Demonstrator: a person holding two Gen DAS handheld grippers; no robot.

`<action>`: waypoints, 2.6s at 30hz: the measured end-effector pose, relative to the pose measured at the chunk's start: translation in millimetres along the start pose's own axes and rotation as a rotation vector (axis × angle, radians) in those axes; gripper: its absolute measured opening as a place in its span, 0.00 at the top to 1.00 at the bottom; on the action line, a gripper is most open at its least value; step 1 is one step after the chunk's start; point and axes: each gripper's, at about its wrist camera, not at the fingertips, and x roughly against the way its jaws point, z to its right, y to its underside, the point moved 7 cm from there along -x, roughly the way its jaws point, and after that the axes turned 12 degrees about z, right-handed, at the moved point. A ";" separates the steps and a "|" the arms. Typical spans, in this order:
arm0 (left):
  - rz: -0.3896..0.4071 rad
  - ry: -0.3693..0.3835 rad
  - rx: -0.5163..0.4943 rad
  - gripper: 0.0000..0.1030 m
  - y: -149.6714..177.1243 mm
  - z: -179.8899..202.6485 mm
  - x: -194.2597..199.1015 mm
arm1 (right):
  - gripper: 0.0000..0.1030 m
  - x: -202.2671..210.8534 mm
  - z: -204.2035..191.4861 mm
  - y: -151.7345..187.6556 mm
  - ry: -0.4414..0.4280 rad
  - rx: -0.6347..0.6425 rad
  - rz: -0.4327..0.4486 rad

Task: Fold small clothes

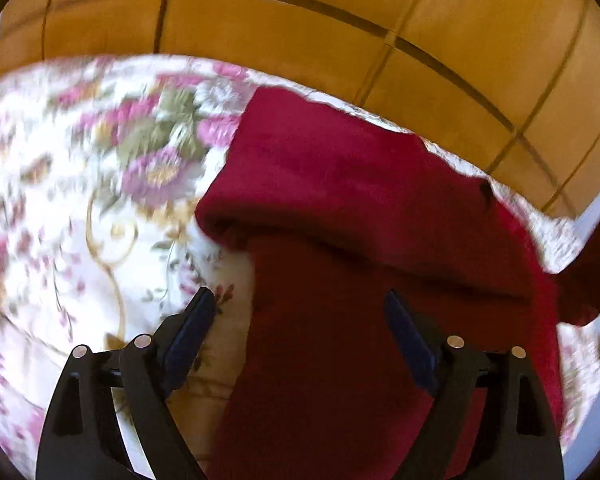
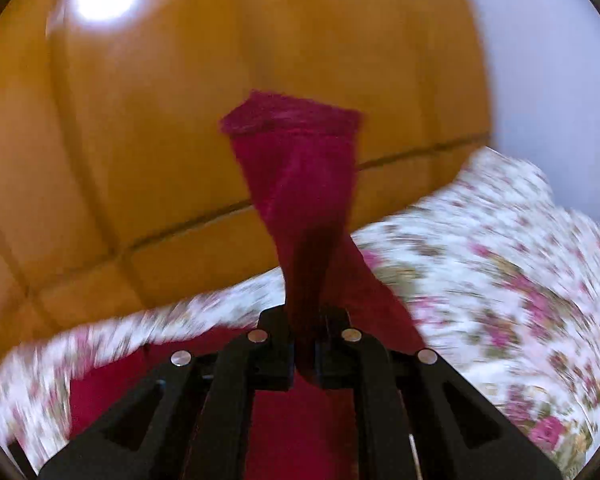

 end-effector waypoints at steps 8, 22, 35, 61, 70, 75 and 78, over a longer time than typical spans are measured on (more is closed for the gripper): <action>0.014 0.052 0.040 0.14 1.7 -2.8 2.5 | 0.83 -24.4 -146.0 127.0 -0.238 0.234 -0.210; 0.090 0.117 -0.077 0.14 -51.3 62.1 -10.0 | 0.50 15.3 -11.1 147.6 -0.226 -0.306 -0.278; -0.031 -0.012 -0.324 0.14 -15.9 87.4 -80.5 | 0.91 -40.3 130.7 129.5 -0.048 -0.765 -0.136; -0.038 0.013 -0.331 0.04 -12.5 90.7 -91.5 | 0.86 -143.0 90.8 139.1 0.109 -0.031 -0.399; -0.039 0.017 -0.335 0.03 -12.2 91.0 -95.1 | 0.72 -92.2 163.4 129.0 0.164 -0.385 -0.222; -0.040 0.017 -0.337 0.03 -12.5 91.0 -95.4 | 0.81 -49.1 139.1 126.2 0.061 -0.306 -0.237; -0.040 0.016 -0.337 0.03 -12.5 91.0 -95.6 | 0.85 -55.1 136.2 137.5 0.054 -0.274 -0.280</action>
